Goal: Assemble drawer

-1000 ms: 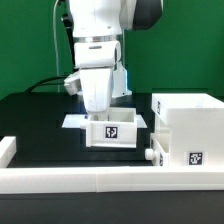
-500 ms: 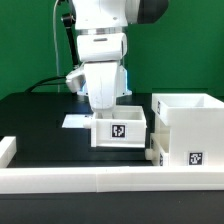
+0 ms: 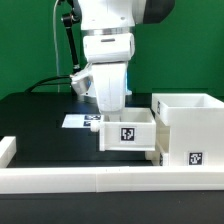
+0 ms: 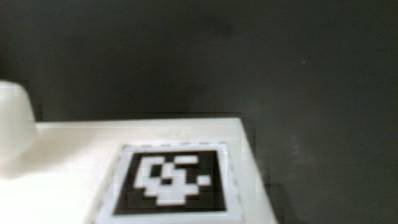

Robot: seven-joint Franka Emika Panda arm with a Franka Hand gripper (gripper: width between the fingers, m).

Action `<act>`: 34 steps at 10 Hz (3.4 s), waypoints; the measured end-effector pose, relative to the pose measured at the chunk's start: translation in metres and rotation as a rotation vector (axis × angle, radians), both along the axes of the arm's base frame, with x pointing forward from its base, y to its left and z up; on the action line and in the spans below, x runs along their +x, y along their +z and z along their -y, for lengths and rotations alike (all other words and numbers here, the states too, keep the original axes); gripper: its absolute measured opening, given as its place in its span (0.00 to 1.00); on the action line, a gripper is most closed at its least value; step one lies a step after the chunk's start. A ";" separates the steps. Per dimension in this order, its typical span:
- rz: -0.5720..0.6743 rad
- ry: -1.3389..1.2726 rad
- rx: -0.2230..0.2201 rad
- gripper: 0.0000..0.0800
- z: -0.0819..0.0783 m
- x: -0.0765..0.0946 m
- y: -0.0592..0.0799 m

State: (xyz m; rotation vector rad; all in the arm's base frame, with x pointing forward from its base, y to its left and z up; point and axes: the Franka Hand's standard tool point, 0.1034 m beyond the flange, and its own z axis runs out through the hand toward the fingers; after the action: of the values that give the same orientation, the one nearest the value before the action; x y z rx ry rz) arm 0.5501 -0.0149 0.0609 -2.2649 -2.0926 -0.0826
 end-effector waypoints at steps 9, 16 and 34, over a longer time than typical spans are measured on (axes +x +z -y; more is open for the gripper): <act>-0.004 0.086 -0.021 0.05 -0.007 -0.005 -0.007; -0.002 0.116 -0.026 0.05 -0.019 -0.004 -0.006; -0.033 0.086 -0.036 0.81 0.015 0.043 0.028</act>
Offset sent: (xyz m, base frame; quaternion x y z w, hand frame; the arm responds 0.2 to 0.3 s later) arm 0.0000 0.0000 0.0000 0.0000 0.0000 0.0000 1.0000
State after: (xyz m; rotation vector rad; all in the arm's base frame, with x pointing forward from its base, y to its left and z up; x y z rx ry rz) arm 0.5931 -0.0298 0.0890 -2.1756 -2.1885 -0.0037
